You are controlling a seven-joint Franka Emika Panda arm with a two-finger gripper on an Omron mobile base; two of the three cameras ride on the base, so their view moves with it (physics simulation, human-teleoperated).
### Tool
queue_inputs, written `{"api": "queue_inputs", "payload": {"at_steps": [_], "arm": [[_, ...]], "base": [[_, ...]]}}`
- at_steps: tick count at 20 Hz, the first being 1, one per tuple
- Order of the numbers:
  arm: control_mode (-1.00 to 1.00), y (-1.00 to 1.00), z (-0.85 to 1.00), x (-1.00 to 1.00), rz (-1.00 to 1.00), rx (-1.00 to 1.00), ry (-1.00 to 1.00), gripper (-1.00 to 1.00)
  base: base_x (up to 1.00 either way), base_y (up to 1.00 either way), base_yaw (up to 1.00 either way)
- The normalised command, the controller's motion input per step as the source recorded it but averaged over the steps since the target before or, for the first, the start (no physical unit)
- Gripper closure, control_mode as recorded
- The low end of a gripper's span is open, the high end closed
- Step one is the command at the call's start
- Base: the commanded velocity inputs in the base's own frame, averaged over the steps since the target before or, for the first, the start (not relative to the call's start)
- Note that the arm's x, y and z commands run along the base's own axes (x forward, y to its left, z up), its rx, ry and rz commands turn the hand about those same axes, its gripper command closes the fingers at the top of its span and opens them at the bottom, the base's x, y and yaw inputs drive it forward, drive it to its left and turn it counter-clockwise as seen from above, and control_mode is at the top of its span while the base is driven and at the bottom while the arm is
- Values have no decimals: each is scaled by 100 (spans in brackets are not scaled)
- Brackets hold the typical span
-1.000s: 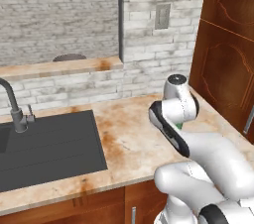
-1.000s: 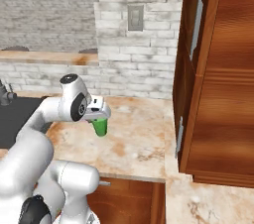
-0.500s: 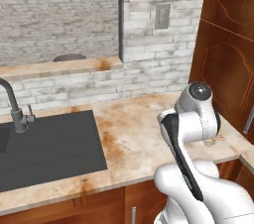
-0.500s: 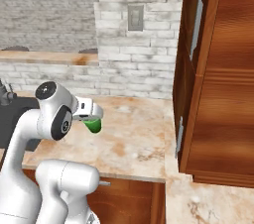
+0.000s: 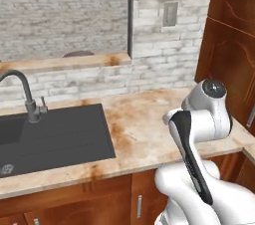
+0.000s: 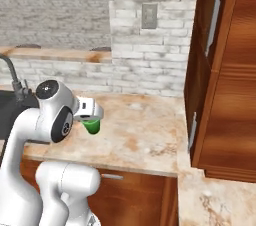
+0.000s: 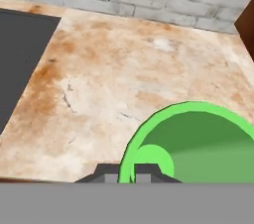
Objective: Place the pitcher and cup on the dining counter for serving.
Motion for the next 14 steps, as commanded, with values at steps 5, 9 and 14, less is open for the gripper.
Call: {"api": "queue_inputs", "payload": {"at_steps": [5, 9, 14], "arm": [[100, 0, 0, 0, 0, 0, 0, 100], [100, 0, 0, 0, 0, 0, 0, 100], [100, 0, 0, 0, 0, 0, 0, 100]], "base": [[-93, 80, 22], [-45, 100, 26], [-3, 100, 23]]}}
